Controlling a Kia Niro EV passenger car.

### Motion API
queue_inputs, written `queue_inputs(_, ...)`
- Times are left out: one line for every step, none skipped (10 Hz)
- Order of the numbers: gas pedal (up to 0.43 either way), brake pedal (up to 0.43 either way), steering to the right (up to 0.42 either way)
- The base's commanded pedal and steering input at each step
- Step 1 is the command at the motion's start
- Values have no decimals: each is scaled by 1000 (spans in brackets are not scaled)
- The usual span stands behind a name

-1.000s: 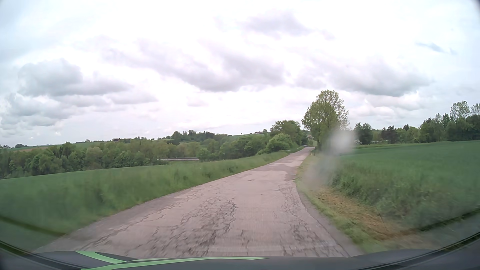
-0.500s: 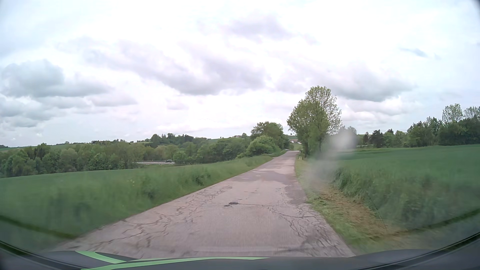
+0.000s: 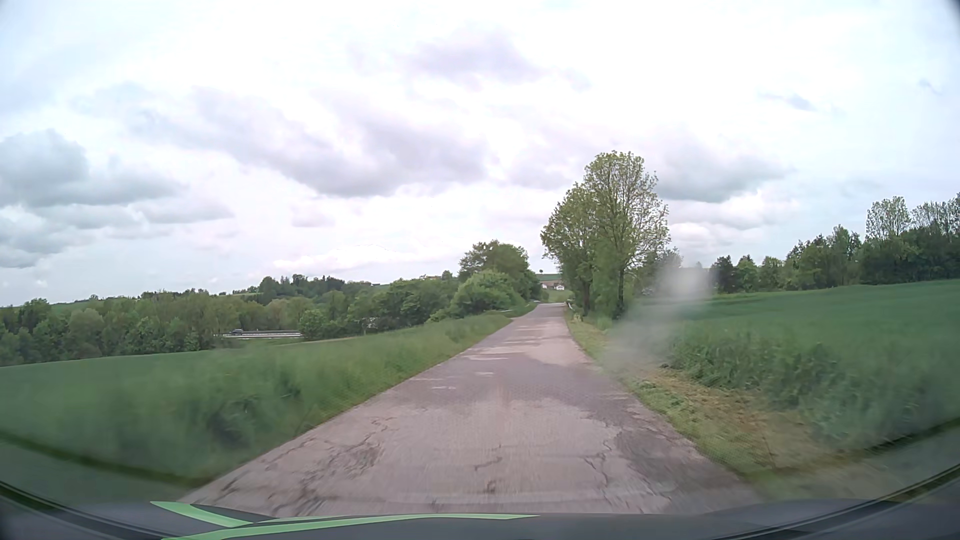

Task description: Follow the waypoints while adhering to traffic rules and regulations

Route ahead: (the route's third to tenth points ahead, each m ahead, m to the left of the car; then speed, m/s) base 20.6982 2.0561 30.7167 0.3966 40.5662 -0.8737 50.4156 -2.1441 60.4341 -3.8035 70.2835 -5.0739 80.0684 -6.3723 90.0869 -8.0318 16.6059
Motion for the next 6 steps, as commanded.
queue_inputs(177, 0, 40)
queue_inputs(177, 0, 40)
queue_inputs(177, 0, 40)
queue_inputs(177, 0, 37)
queue_inputs(177, 0, 33)
queue_inputs(177, 0, 29)
